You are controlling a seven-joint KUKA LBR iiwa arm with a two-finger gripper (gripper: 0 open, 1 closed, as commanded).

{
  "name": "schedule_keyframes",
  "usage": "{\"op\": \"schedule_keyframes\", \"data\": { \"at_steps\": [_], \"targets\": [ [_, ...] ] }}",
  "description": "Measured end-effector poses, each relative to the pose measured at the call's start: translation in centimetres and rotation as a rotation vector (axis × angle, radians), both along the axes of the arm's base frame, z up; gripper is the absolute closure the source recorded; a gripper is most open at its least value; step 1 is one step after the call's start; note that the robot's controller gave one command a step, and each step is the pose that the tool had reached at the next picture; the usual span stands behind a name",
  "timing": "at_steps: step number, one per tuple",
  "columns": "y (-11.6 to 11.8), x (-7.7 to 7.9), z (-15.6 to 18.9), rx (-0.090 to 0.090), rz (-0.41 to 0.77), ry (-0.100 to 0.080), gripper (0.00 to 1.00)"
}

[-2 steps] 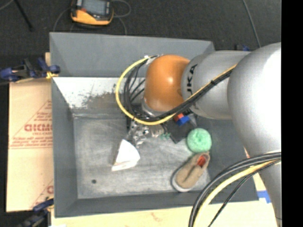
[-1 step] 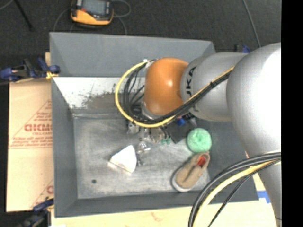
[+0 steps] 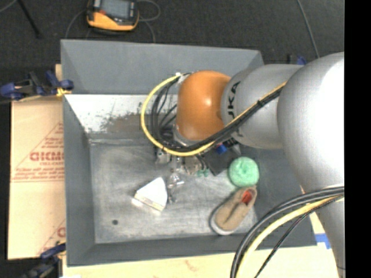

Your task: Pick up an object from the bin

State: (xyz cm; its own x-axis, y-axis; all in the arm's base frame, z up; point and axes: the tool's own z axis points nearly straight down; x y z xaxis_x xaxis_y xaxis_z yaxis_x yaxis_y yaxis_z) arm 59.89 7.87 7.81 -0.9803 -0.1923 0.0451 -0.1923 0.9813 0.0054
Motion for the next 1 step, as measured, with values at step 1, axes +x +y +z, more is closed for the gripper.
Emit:
{"op": "schedule_keyframes", "data": {
  "at_steps": [1],
  "targets": [
    [0.99,-2.1,-0.12,-0.001,-0.05,-0.036,0.0]
  ]
}}
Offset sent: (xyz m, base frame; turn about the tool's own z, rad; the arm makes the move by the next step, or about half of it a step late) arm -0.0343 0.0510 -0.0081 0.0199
